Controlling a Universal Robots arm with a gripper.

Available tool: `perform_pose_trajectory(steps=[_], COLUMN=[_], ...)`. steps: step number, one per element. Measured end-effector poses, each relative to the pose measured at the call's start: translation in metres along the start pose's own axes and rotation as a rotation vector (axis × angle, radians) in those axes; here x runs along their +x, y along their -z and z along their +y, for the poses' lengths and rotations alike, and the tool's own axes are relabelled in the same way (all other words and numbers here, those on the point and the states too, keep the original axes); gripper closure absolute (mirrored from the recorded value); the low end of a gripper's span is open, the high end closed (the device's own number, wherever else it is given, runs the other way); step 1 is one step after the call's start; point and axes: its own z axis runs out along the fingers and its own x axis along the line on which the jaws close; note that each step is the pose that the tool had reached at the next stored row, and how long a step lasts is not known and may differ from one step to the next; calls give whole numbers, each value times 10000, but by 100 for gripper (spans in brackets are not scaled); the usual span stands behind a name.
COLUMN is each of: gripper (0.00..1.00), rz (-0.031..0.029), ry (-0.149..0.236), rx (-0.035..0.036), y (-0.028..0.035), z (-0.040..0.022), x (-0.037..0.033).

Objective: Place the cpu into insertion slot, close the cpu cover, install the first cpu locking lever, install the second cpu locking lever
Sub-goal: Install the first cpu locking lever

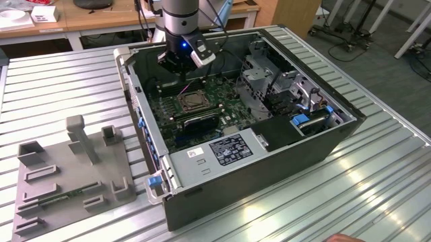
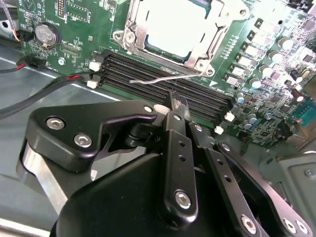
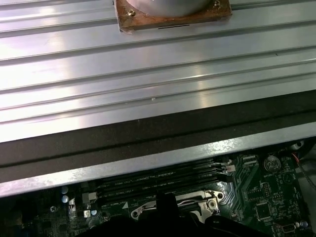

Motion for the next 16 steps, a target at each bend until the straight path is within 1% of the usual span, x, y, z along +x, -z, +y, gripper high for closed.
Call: perform_pose_trajectory(steps=[2,8,13,16], gripper=[89,89,89,89], rz=[-23,-148,-275,-319], ry=[-123,-812,-1503,-1755], rx=[7,49,88,95], y=[-3,-24,-62,-79], z=[0,-5,-11,-13], x=[0,1,3,-2])
